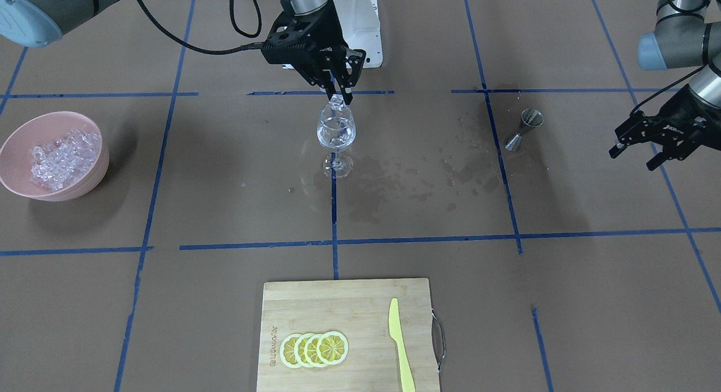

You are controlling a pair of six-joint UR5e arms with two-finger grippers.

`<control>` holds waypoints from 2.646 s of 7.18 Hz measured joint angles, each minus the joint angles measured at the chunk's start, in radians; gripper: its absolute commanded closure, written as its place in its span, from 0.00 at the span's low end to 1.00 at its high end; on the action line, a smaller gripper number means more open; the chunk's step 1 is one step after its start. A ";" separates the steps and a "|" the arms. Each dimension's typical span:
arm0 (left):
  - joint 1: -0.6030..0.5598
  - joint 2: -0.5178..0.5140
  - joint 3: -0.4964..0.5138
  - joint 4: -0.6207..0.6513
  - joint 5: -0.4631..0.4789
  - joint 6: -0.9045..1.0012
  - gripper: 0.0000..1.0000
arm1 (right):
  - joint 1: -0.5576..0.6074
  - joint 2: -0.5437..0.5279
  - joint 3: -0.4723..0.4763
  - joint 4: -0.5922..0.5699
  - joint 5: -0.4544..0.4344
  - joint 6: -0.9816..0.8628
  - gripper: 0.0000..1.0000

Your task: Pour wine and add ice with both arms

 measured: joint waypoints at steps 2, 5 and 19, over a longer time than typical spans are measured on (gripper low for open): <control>-0.001 0.002 0.000 -0.002 0.000 0.000 0.00 | 0.008 0.002 -0.004 0.001 0.000 0.001 0.11; -0.001 0.008 -0.002 -0.004 0.000 0.001 0.00 | 0.011 0.001 -0.006 -0.001 0.001 -0.001 0.11; -0.351 -0.030 -0.070 0.545 -0.033 0.593 0.00 | 1.002 -0.658 -0.121 0.000 0.625 -1.504 0.00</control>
